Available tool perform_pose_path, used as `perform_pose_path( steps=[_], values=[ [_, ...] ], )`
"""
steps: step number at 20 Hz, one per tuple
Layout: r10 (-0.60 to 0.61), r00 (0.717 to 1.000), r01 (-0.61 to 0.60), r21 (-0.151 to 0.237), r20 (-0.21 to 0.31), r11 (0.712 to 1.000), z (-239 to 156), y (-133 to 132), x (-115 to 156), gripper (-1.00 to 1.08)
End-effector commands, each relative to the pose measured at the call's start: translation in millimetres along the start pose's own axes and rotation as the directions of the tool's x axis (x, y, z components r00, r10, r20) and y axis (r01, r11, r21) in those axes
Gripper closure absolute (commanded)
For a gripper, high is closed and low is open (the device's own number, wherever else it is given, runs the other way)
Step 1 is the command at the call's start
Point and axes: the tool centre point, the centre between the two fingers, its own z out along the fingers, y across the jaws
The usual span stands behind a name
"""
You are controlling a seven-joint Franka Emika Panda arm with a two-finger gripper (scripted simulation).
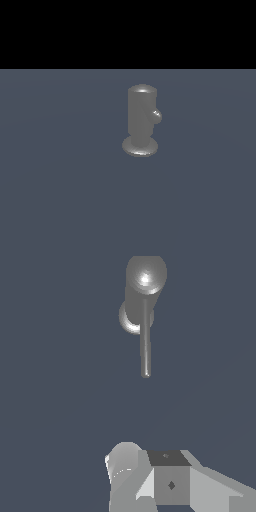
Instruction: Turn on the faucet by rotating a designated handle.
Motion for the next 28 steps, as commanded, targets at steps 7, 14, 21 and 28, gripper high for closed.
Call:
perform_pose_path(
  steps=[7,14,21,28],
  values=[
    [0.0,1.0,0.0,0.001,-0.002,1.0,8.0,-0.7,2.1,1.08],
    [-0.001,1.0,0.001,0.007,-0.012,1.0,36.9,-3.3,9.4,1.08],
    [-0.003,1.0,0.003,0.015,-0.028,1.0,84.4,-7.9,22.6,1.08],
    [-0.004,0.999,0.005,0.024,-0.045,1.0,136.1,-13.5,38.5,1.08]
  ],
)
